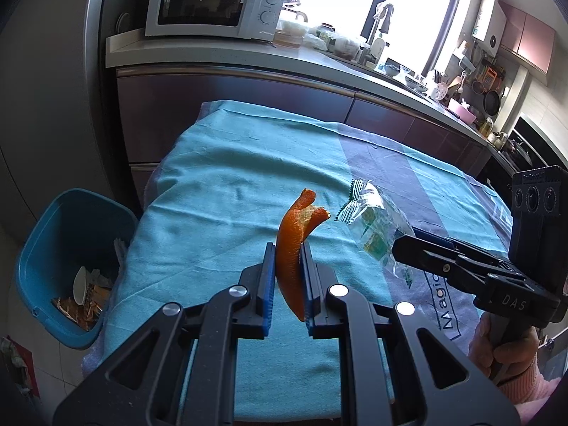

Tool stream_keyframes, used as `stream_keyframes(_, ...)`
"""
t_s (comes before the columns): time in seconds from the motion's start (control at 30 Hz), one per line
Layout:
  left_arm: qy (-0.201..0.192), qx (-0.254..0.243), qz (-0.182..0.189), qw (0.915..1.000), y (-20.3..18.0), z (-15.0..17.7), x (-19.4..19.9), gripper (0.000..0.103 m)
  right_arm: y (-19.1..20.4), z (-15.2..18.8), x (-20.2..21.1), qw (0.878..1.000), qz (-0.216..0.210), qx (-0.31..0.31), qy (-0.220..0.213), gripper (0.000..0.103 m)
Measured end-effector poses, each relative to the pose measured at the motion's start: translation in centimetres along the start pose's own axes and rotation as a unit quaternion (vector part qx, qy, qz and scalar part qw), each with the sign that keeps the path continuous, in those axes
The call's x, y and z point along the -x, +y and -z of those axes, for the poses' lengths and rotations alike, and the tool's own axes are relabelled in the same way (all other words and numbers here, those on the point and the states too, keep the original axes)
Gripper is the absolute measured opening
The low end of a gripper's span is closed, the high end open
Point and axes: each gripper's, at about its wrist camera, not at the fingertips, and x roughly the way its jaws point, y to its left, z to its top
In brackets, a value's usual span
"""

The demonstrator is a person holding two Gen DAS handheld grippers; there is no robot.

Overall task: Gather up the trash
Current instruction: 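Carry the orange peel and clear bag over the teal bin with both grippers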

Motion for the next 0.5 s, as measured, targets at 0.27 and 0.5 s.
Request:
stream_keyframes(0.27,-0.006,0.01,-0.01,0.9999,1.2,0.1,0.8,0.014,0.8,-0.1,-0.8,1.0,-0.008,0.006,0.005,0.033)
stream_keyframes(0.5,-0.009,0.017,-0.016,0.9997,2.1,0.3,1.4,0.014,1.3,-0.3,-1.5,1.0,-0.014,0.01,0.01,0.033)
